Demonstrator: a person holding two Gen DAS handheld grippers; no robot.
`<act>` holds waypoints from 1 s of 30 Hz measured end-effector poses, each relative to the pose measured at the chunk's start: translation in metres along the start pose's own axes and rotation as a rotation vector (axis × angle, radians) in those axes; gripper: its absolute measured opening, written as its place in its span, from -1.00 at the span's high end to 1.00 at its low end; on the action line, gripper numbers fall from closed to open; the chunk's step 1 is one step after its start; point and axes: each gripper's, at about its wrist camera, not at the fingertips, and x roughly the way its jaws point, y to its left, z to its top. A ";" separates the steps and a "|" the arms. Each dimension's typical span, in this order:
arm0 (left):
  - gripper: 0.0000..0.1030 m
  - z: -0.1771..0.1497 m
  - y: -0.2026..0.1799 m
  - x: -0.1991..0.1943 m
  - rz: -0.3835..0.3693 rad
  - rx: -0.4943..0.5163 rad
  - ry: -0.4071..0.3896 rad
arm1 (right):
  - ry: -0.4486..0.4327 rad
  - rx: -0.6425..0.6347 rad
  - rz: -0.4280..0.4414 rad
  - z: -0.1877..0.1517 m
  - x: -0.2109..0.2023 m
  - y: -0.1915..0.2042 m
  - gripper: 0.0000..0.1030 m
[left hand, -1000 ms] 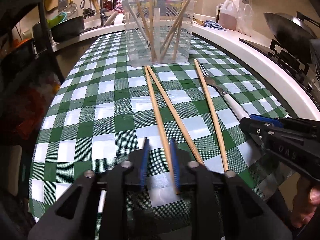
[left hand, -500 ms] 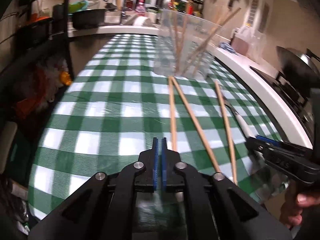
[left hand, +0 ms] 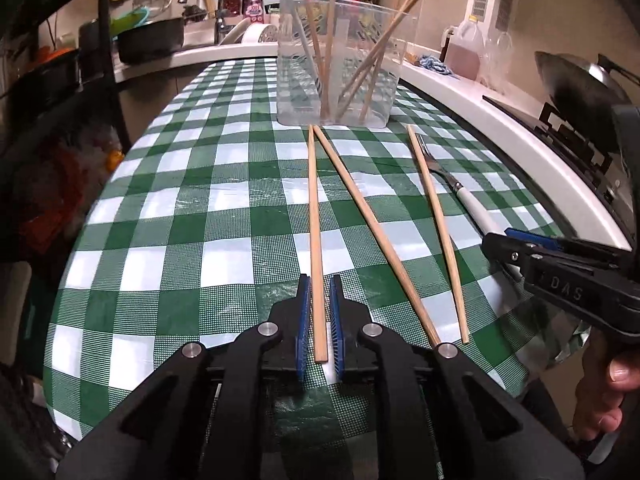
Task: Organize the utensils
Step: 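Lift the fork with right tool while left tool lifts its chopstick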
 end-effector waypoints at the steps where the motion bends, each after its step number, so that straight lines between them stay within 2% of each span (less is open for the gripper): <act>1: 0.80 0.000 -0.001 0.000 0.005 0.006 -0.002 | -0.001 -0.003 -0.001 0.000 0.000 0.001 0.48; 5: 0.82 0.000 -0.004 -0.001 0.014 0.020 -0.005 | -0.007 -0.015 -0.009 0.000 0.001 0.002 0.65; 9: 0.86 0.000 0.001 -0.001 0.004 -0.007 -0.006 | -0.007 -0.012 -0.006 0.000 0.000 0.001 0.65; 22: 0.87 0.000 0.003 -0.001 0.012 0.000 -0.013 | -0.015 -0.026 -0.011 0.000 0.000 0.001 0.66; 30: 0.87 0.009 0.002 -0.024 0.027 0.014 -0.082 | -0.064 -0.049 -0.012 0.003 -0.022 0.006 0.66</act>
